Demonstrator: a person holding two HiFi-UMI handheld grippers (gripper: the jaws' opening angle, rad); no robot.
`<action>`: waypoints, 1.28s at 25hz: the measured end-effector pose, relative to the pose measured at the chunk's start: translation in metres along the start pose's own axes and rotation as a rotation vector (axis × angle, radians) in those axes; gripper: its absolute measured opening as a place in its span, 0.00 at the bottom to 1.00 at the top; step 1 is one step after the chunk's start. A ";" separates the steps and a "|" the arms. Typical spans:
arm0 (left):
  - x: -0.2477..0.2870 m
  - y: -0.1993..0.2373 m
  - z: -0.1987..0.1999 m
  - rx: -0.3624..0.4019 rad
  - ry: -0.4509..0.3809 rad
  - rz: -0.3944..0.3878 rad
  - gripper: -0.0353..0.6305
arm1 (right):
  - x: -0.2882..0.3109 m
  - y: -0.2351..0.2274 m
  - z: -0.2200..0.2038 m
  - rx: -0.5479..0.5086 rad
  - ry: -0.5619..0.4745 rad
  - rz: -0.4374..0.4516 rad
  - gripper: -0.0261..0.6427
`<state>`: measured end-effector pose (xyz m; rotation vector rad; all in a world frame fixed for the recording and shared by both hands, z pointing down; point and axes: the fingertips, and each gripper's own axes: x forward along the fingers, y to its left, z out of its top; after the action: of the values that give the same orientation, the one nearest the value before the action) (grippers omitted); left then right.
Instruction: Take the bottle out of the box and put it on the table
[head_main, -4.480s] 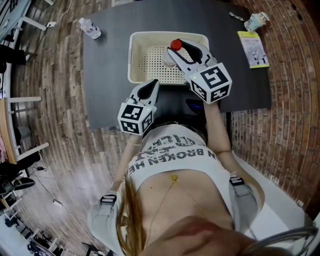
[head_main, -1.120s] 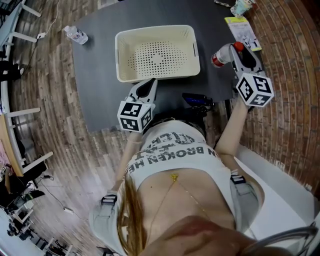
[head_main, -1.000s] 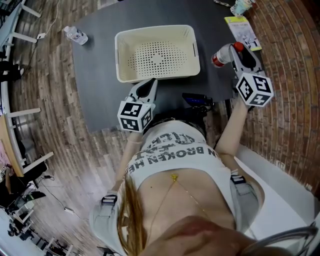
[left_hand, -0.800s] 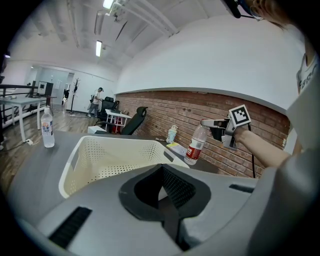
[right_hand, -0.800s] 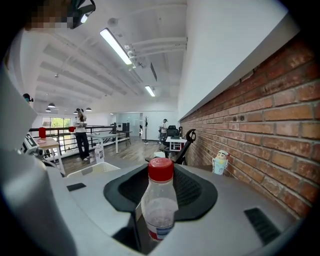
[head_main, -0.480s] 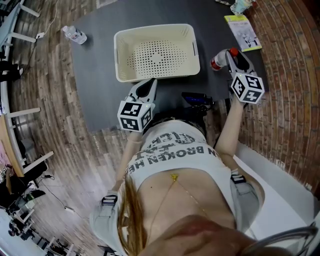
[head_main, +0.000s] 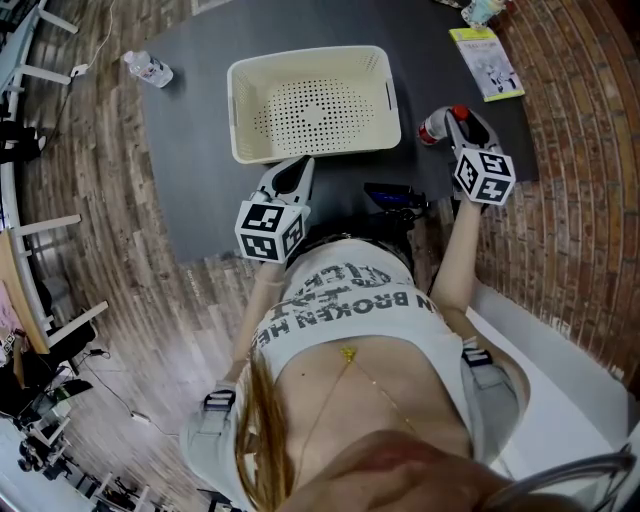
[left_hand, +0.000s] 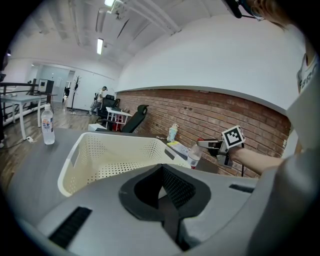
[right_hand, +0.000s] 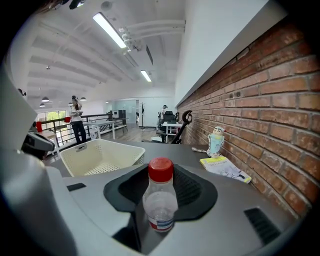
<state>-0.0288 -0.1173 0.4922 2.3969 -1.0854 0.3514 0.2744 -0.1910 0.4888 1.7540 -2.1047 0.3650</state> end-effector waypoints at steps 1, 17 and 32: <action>0.000 0.000 0.000 0.000 0.001 -0.001 0.05 | 0.001 0.000 -0.003 0.000 0.005 -0.002 0.26; 0.001 -0.004 -0.005 -0.005 0.010 -0.008 0.05 | -0.005 -0.004 -0.010 0.019 -0.100 -0.016 0.26; -0.005 -0.007 -0.014 -0.014 0.019 0.001 0.05 | -0.006 -0.007 -0.012 0.059 -0.172 -0.015 0.26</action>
<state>-0.0274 -0.1029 0.4995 2.3762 -1.0768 0.3650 0.2840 -0.1820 0.4965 1.8949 -2.2181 0.2840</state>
